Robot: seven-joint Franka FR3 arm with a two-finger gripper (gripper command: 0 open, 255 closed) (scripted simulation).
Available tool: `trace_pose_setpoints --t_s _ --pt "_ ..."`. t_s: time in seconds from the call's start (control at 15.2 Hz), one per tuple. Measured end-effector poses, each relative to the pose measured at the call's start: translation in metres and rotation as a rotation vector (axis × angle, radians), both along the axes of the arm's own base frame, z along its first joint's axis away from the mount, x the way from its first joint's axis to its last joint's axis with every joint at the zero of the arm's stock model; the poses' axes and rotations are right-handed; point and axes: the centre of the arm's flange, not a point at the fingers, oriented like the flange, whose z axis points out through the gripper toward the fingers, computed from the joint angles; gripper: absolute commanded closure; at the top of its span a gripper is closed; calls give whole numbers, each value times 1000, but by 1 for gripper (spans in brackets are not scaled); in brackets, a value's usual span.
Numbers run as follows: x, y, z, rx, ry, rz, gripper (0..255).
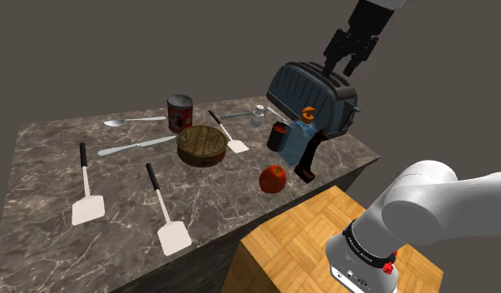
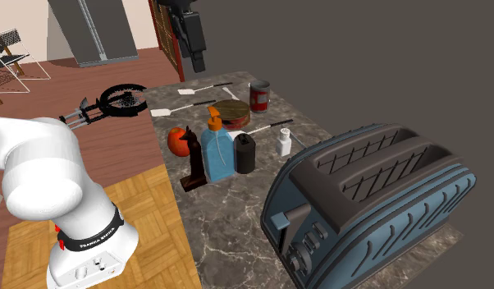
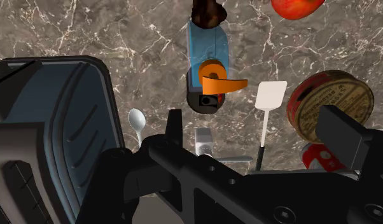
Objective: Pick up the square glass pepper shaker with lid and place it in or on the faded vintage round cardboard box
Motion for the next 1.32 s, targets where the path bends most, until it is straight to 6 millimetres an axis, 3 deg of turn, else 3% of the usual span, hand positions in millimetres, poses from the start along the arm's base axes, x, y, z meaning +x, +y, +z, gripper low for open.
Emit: trace_pose_setpoints --t_s 0.13,0.4,1.32 --pt "5 -1 -2 0 5 0 0" --pt "49 -9 -26 3 42 4 0" --pt "211 -34 -149 11 189 18 0"
